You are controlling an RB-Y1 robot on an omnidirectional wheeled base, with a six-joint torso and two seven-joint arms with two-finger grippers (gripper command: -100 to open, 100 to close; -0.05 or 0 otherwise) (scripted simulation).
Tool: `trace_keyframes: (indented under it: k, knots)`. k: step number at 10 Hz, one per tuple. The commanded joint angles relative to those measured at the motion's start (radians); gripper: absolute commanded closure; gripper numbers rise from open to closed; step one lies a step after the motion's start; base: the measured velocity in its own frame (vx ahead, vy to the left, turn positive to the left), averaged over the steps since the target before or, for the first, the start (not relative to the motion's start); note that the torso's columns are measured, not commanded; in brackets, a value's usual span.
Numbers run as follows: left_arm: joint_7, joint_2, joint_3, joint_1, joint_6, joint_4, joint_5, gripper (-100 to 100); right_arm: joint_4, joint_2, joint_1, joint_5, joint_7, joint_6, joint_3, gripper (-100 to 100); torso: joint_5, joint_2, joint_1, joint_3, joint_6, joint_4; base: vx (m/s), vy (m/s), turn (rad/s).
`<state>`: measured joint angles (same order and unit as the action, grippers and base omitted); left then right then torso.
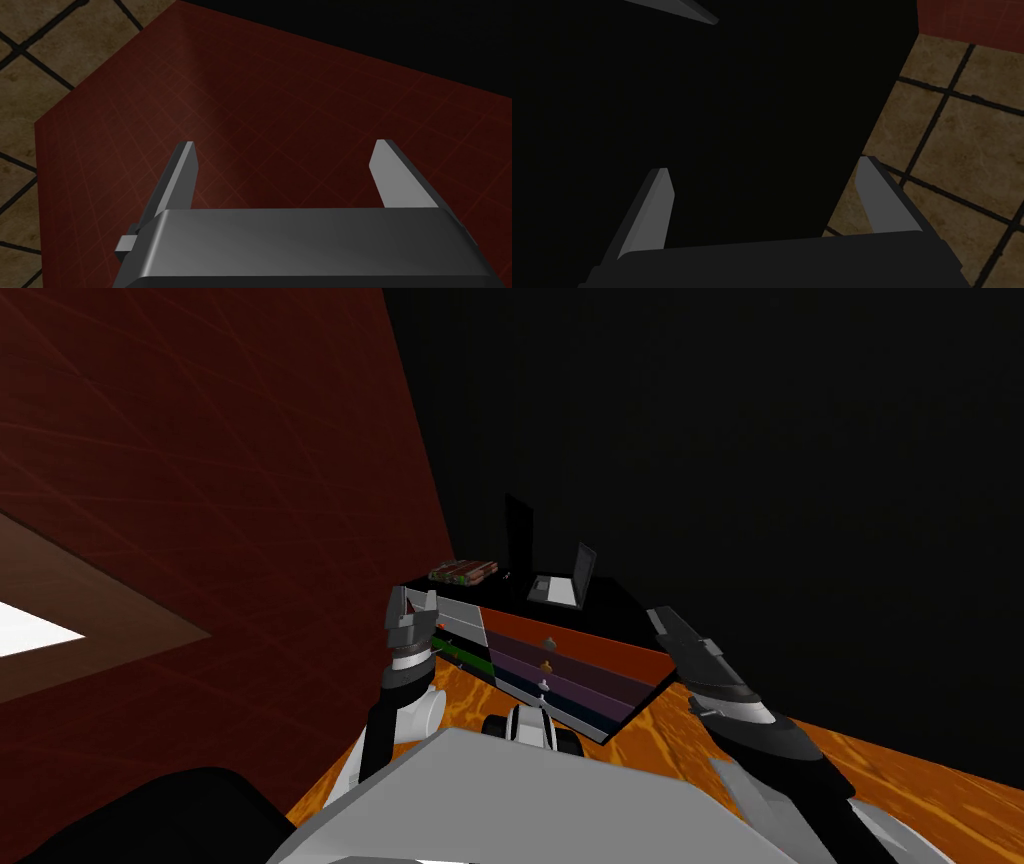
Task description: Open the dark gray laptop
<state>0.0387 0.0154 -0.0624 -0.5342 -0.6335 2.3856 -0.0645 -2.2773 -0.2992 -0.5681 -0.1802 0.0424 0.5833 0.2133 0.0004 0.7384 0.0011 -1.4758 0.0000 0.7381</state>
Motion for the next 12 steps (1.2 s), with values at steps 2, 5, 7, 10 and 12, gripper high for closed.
trace_keyframes:
  k: [2, 5, 7, 10, 12]
  knots:
    - [0.0, 0.0, 0.0, 0.0, 0.0, 0.0, 0.0, 0, 0.046, -0.092, -0.044, -0.069, 0.051, -0.029, 0.107, -100, 0.0, 0.0, -0.001, 0.0, 0.0, 0.0, 0.019, 0.109, 0.076]
    - [0.0, 0.0, 0.0, 0.0, 0.0, 0.0, 0.0, 0, 0.086, -0.165, -0.087, -0.13, 0.095, -0.052, 0.198, -100, 0.0, -0.001, -0.001, -0.001, 0.0, 0.0, 0.034, 0.115, 0.077]
    - [0.0, 0.0, 0.0, 0.0, 0.0, 0.0, 0.0, 0, 0.116, -0.218, -0.116, -0.171, 0.125, -0.069, 0.264, -100, 0.0, 0.0, -0.001, 0.0, 0.0, 0.0, 0.036, 0.111, 0.084]
    - [0.0, 0.0, 0.0, 0.0, 0.0, 0.0, 0.0, 0, 0.151, -0.277, -0.145, -0.212, 0.156, -0.087, 0.329, -100, -0.001, 0.0, -0.003, 0.0, 0.0, 0.0, 0.023, 0.075, 0.046]
    - [0.0, 0.0, 0.0, 0.0, 0.0, 0.0, 0.0, 0, 0.169, -0.309, -0.159, -0.233, 0.171, -0.096, 0.362, -100, 0.0, -0.001, 0.0, 0.0, 0.0, 0.0, 0.029, 0.085, 0.054]
